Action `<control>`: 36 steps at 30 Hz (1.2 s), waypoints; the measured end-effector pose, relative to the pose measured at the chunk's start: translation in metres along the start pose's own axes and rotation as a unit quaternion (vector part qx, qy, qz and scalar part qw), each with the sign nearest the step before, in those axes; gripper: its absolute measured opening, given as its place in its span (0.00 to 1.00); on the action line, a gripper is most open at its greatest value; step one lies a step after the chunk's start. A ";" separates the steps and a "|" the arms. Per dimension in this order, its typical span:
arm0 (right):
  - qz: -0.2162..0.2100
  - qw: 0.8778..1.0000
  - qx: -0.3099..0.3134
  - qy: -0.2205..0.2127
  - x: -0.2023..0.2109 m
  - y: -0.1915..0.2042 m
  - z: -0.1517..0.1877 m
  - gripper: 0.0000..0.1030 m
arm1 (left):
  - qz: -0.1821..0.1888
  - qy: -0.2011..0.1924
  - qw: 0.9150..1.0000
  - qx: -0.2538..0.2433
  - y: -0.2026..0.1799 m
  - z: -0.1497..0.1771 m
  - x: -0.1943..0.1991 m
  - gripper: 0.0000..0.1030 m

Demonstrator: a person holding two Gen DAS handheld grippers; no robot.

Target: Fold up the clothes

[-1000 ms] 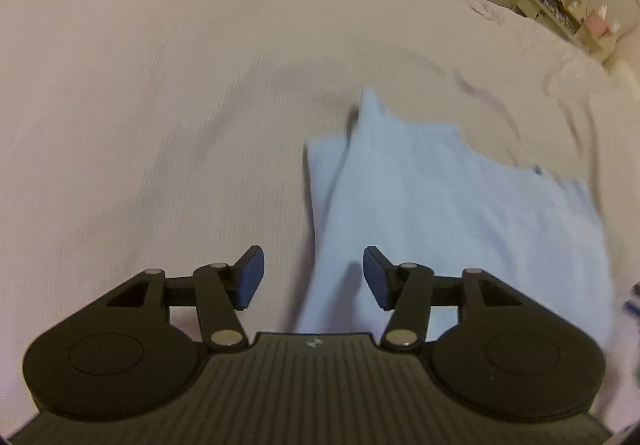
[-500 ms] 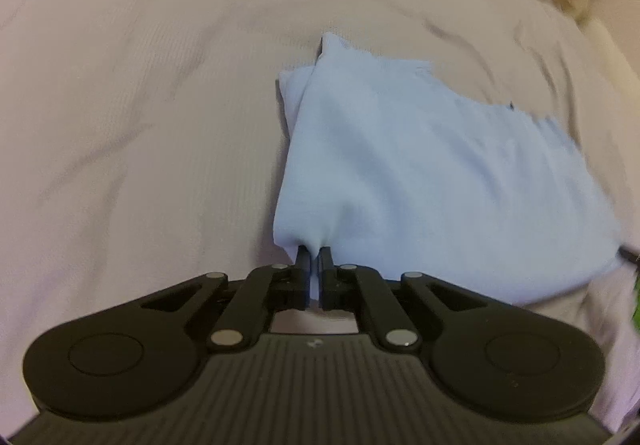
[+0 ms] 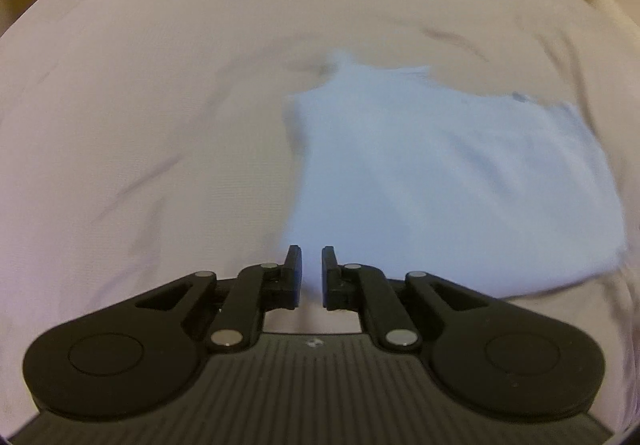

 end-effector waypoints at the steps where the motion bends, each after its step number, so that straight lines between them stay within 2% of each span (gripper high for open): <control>1: -0.016 1.000 0.013 0.000 -0.004 0.009 0.000 0.46 | 0.005 -0.002 1.000 -0.014 -0.011 -0.002 -0.005 0.13; 2: -0.030 0.999 0.025 0.004 -0.010 0.017 0.001 0.45 | 0.011 -0.004 1.000 -0.028 -0.021 -0.004 -0.009 0.17; 4: -0.045 0.998 0.036 0.013 -0.031 0.026 -0.001 0.43 | -0.008 0.019 0.999 -0.032 -0.025 -0.007 -0.033 0.18; 7: -0.021 0.999 0.025 0.043 -0.058 0.017 0.006 0.40 | -0.051 0.062 0.996 -0.029 -0.021 -0.003 -0.063 0.24; 9: -0.004 0.999 0.004 0.050 -0.069 0.005 0.007 0.36 | -0.070 0.067 0.995 -0.030 -0.023 -0.008 -0.058 0.24; 13: 0.017 0.999 -0.019 0.030 -0.054 -0.006 -0.001 0.38 | -0.115 0.054 0.990 -0.061 -0.035 -0.020 -0.039 0.28; 18: -0.002 1.000 -0.026 0.003 -0.032 -0.001 -0.012 0.38 | -0.106 0.039 0.991 -0.075 -0.048 -0.030 -0.030 0.29; 27: -0.031 1.000 -0.002 0.004 -0.028 -0.001 -0.032 0.39 | -0.079 0.022 0.994 -0.073 -0.045 -0.040 -0.029 0.32; 30: -0.044 0.999 0.006 -0.003 -0.038 -0.001 -0.050 0.45 | -0.069 0.005 0.995 -0.069 -0.040 -0.062 -0.046 0.43; 34: -0.061 0.998 0.011 -0.005 -0.063 0.002 -0.077 0.49 | -0.073 -0.011 0.996 -0.055 -0.029 -0.091 -0.070 0.50; 36: -0.065 0.998 0.007 -0.005 -0.073 0.001 -0.086 0.53 | -0.075 -0.019 0.996 -0.044 -0.023 -0.104 -0.082 0.61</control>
Point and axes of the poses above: each gripper's, at about its wrist camera, not at the fingertips, and x roughly against the way its jaws point, y to its left, z to its underside, the point moved 3 cm from there along -x, roughly the way its jaws point, and after that the axes turned 1 degree about -y, right-handed, at the moved point
